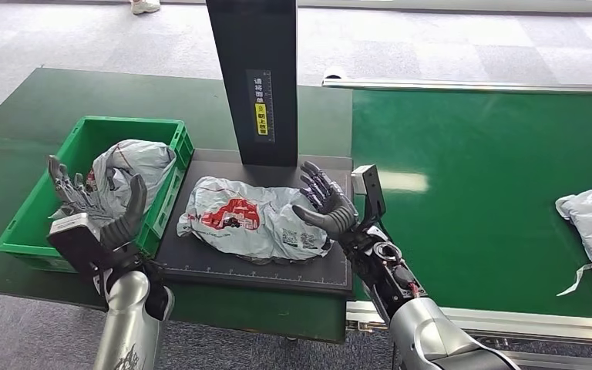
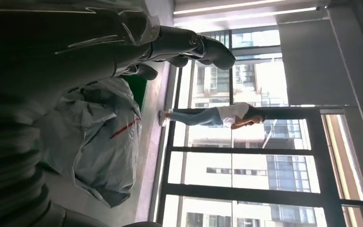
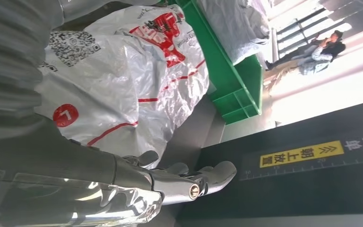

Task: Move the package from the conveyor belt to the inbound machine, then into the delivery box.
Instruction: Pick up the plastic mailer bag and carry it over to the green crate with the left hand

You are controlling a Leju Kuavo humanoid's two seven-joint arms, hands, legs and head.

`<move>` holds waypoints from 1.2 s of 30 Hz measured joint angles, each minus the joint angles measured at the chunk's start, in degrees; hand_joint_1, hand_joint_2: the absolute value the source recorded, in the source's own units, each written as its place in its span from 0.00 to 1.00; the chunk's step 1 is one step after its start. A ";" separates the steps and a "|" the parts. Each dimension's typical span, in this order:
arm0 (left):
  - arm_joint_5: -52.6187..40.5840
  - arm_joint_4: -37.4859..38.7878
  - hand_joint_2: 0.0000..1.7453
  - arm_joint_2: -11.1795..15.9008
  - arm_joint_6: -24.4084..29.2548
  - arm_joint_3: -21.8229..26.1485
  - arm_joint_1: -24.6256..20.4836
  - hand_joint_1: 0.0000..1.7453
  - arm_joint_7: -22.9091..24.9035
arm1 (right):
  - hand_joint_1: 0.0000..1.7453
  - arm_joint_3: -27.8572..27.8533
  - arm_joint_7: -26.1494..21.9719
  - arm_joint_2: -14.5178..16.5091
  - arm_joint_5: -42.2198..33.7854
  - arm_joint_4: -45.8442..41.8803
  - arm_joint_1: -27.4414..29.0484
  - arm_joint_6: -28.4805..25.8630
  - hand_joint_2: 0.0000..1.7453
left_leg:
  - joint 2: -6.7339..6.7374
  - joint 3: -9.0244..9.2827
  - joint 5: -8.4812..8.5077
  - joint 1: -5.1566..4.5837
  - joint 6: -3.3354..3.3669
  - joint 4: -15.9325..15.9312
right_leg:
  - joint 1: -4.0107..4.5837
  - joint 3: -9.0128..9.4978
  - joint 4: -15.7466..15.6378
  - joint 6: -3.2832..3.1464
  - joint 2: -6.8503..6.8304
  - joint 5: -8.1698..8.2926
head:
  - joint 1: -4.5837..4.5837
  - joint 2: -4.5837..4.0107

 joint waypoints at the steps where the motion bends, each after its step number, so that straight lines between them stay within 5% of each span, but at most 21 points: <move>1: 0.94 -0.33 1.00 0.03 -1.04 0.00 0.12 0.00 0.00 | 0.00 0.09 -0.08 0.02 -0.17 -0.09 -0.15 -0.15 1.00 | 0.00 0.00 0.00 0.00 0.00 0.00 | 0.00 0.00 0.00 0.00 0.00 0.00 | 0.00 0.00; 6: 4.57 -0.27 1.00 0.28 -12.13 -0.97 0.28 0.00 1.67 | 0.00 0.26 -2.59 0.09 0.41 -0.78 -0.68 -5.16 1.00 | -0.02 0.02 0.01 -0.01 0.01 0.01 | -0.01 0.01 0.00 0.00 -0.02 0.00 | 0.01 0.00; 10: 3.09 3.02 1.00 0.58 -22.99 -5.20 0.23 0.00 8.99 | 0.00 0.86 -6.96 0.33 6.42 -4.73 -0.29 -24.05 1.00 | 0.03 0.02 0.00 -0.03 0.01 0.01 | -0.03 0.00 0.00 0.01 0.03 0.01 | 0.02 0.00; 17: -0.02 8.58 1.00 0.88 -24.94 -10.00 -0.48 0.00 12.34 | 0.00 1.74 -10.96 -0.25 13.09 -18.35 5.01 -40.76 1.00 | 0.08 0.00 -0.03 -0.02 -0.01 0.01 | -0.02 -0.08 -0.01 0.00 0.12 0.00 | -0.01 0.00; 26: -8.67 14.21 1.00 1.89 -23.90 -12.92 -2.55 0.00 15.66 | 0.00 1.72 -10.81 -1.77 12.67 -27.35 9.22 -43.60 1.00 | 0.10 0.01 -0.03 -0.02 -0.01 0.00 | -0.02 -0.06 -0.01 0.00 0.21 0.00 | 0.01 0.00; 36: -27.98 23.96 1.00 3.38 -18.06 -19.61 -5.90 0.00 25.28 | 0.00 1.61 -6.30 -2.35 9.10 -29.38 11.72 -38.97 1.00 | 0.10 0.00 -0.03 -0.02 -0.01 0.00 | -0.02 -0.08 -0.01 0.00 0.21 0.00 | 0.00 0.00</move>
